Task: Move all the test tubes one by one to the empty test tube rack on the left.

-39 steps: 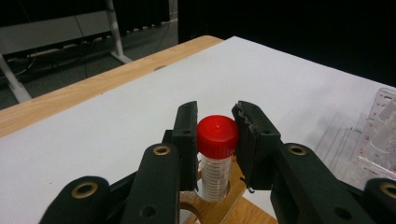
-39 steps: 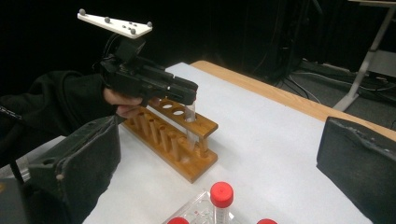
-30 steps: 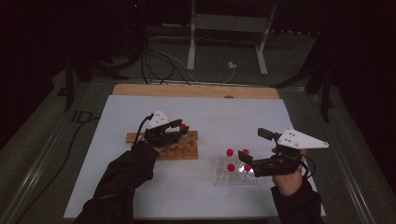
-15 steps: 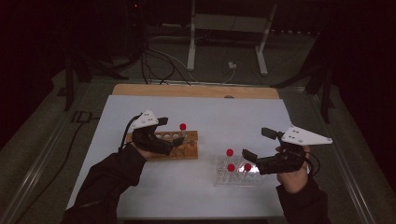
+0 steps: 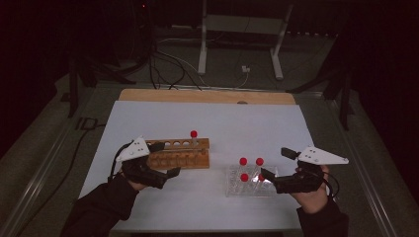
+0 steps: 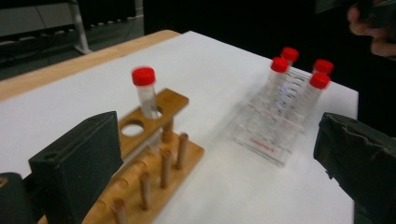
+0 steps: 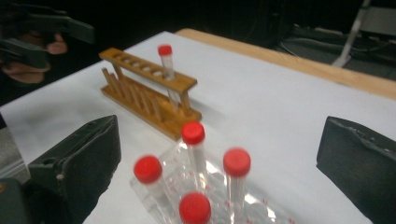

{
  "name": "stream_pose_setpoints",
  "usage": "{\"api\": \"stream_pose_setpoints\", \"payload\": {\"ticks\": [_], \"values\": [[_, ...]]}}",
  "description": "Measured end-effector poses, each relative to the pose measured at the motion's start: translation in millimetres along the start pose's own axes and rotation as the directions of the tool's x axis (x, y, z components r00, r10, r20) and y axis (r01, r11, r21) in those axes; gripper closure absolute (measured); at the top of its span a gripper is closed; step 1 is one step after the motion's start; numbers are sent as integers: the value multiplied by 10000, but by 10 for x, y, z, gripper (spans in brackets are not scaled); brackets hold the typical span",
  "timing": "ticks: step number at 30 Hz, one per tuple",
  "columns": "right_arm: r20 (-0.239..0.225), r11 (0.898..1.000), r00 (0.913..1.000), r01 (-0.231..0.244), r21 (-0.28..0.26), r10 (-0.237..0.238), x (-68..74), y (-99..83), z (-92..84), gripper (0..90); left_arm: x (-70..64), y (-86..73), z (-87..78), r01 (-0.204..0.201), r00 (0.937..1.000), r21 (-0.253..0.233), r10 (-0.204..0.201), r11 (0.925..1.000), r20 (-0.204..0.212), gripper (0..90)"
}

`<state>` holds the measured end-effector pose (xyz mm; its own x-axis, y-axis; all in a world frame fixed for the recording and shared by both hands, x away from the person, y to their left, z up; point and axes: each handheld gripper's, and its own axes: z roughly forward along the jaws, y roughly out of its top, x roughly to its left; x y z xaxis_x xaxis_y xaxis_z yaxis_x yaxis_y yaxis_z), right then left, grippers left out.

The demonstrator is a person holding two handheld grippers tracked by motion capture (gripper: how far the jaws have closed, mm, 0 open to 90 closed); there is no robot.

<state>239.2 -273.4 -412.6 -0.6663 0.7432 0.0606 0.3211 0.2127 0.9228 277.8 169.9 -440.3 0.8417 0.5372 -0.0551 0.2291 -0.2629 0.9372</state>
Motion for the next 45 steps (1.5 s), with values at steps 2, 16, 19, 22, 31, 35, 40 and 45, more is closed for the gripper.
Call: {"api": "stream_pose_setpoints", "payload": {"ticks": [2,16,19,22,31,35,40,45], "values": [[68,9998,10000,-12,175,11,-1,-59,12,0,-23,-47,-27,-17,10000,-16,17,10000,-13,17],[102,9889,9998,-176,1477,162,31,-468,75,173,-6,-177,-61,83,9998,32,-82,10000,-204,17],[217,9818,9998,-86,1896,46,53,-512,89,246,-6,-184,-57,99,9998,26,-99,9999,-197,17],[169,9769,9998,-85,2136,50,59,-539,92,336,-9,-189,-51,90,9998,69,-88,9999,-196,17],[-62,9636,9993,379,2646,-376,75,-572,144,537,-7,-211,-41,117,9997,118,-115,9999,-217,17],[-77,9606,9992,390,2753,-384,65,-562,183,589,-6,-212,-39,137,9998,126,-135,9998,-159,17],[-242,9564,9990,418,2890,-363,78,-547,241,651,-3,-214,-39,112,9998,142,-109,9998,-181,17],[-248,9533,9991,414,2993,-356,71,-543,286,698,5,-217,-41,134,9997,138,-131,9998,-214,17]]}}
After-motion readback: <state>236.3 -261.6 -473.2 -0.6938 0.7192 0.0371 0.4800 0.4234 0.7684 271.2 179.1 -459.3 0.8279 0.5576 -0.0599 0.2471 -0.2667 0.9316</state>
